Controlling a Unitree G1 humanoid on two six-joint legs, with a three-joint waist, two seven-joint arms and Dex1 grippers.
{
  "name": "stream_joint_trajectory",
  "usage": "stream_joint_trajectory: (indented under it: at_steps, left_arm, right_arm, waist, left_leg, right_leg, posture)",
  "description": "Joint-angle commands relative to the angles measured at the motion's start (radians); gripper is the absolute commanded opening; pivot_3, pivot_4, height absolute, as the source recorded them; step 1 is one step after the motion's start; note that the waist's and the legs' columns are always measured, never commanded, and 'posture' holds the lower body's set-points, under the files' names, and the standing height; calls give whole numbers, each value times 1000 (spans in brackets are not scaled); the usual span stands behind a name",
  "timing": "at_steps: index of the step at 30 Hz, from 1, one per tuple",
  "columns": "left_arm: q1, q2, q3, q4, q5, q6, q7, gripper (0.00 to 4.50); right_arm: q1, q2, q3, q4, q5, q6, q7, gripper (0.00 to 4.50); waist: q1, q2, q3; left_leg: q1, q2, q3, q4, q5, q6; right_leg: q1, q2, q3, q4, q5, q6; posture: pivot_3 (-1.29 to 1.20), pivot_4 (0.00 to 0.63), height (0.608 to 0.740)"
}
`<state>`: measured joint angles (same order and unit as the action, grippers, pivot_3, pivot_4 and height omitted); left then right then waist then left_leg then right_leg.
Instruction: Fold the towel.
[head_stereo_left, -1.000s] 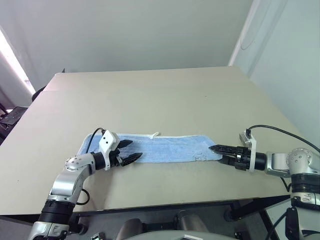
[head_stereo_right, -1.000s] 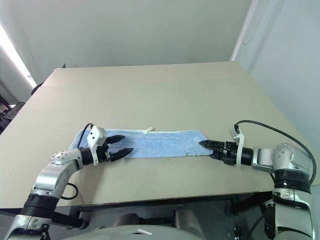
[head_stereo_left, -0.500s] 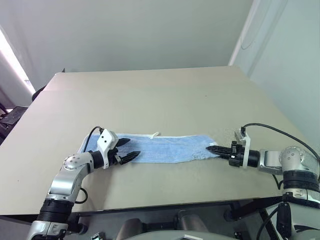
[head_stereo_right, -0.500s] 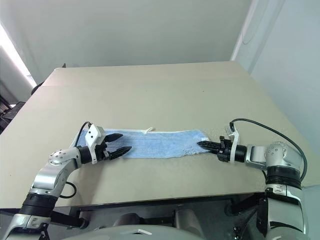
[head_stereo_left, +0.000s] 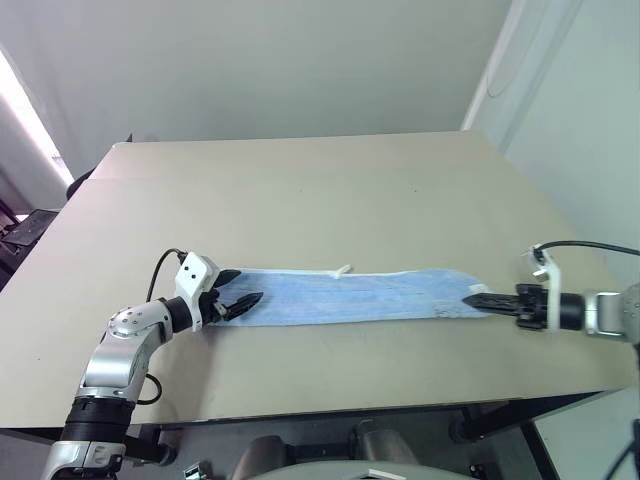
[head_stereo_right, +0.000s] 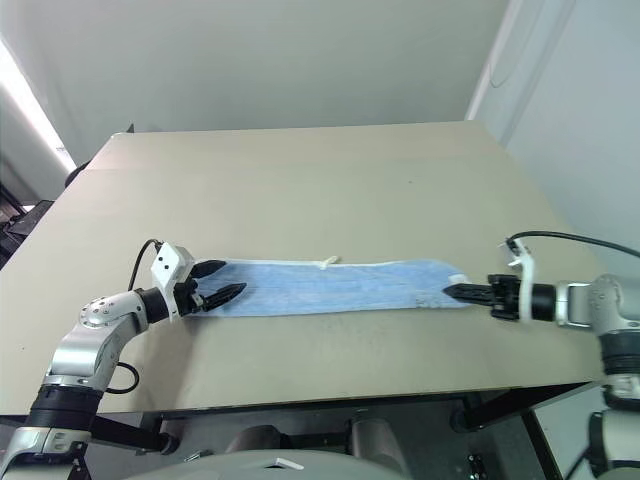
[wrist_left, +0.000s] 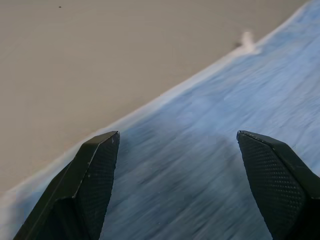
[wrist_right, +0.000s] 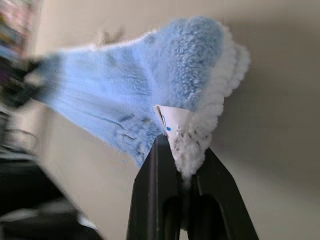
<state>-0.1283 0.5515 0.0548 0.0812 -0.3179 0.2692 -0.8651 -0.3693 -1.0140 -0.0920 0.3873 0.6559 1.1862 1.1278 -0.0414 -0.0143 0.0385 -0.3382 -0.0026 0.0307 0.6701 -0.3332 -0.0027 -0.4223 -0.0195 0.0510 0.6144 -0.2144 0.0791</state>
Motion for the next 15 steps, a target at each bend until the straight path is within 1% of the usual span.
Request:
stream_joint_trajectory:
  at_steps: [1,3,6,10,12,15]
  left_arm:
    - [-17,1,21,-11,-9,-4,11,3991]
    - [-17,-5,17,-8,-5,-5,16,3991]
    - [-15,-11,15,-13,-6,-2,23,3991]
    - [7,-12,13,-35,-3,-8,28,3991]
    - [14,-11,14,-44,-7,0,28,3991]
    - [17,-9,18,-53,-11,8,29,3991]
  right_arm:
    - [-65,-63,33,-23,-45,-85,88,11]
    - [-84,-70,60,-80,-65,-122,107,11]
    - [-86,-44,81,-196,-67,-150,106,11]
    - [-68,41,71,-369,-35,-163,61,11]
    - [-61,83,92,-423,-45,-189,46,11]
    - [-83,136,141,-466,-33,-169,50,11]
  waist:
    - [-4,0,0]
    - [-5,0,0]
    - [-2,0,0]
    - [-2,0,0]
    - [0,0,0]
    - [4,-1,0]
  left_leg:
    - [0,0,0,0,0,0]
    - [0,1,1,0,0,0]
    - [0,2,0,0,0,0]
    - [0,2,-1,0,0,0]
    - [0,2,-1,0,0,0]
    - [-1,2,-1,0,0,0]
  right_leg:
    - [0,0,0,0,0,0]
    - [0,1,1,1,0,-1]
    - [0,3,1,2,-1,-3]
    - [-2,4,1,2,0,-1]
    - [-2,4,1,2,1,0]
    - [-3,2,1,1,1,-1]
  posture:
    - [0,0,740]
    - [0,0,740]
    - [0,0,740]
    - [0,0,740]
    - [0,0,740]
    - [0,0,740]
